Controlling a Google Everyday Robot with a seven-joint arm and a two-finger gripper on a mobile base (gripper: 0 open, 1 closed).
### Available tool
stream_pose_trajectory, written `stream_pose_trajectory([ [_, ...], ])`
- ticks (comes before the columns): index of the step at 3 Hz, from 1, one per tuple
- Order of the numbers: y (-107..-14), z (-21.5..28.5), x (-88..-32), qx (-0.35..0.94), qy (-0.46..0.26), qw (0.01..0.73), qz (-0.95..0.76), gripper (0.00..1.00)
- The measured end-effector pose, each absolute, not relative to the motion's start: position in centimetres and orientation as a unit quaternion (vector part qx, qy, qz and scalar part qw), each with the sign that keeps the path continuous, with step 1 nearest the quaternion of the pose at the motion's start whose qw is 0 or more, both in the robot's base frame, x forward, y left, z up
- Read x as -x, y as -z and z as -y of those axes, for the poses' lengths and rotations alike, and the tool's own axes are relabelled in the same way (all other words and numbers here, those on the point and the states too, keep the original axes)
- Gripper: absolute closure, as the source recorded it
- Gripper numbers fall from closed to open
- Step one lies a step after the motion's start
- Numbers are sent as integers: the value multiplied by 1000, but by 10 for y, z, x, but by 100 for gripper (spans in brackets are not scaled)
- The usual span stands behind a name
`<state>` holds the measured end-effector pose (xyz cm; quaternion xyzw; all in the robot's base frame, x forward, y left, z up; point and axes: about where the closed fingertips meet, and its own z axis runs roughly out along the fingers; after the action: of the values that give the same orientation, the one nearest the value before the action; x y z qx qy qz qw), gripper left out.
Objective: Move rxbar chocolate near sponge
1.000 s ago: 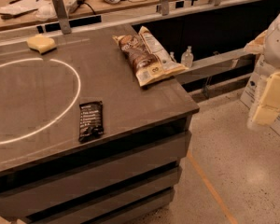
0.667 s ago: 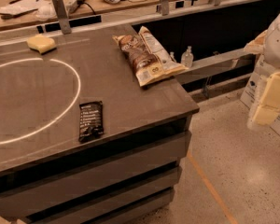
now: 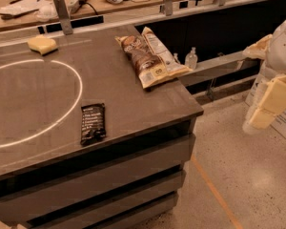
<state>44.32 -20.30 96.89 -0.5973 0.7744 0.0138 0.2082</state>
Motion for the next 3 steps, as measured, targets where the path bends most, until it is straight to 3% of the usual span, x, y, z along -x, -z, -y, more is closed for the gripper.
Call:
stream_pose_trajectory([
  [3, -914, 50, -456, 683, -202, 317, -627, 0],
])
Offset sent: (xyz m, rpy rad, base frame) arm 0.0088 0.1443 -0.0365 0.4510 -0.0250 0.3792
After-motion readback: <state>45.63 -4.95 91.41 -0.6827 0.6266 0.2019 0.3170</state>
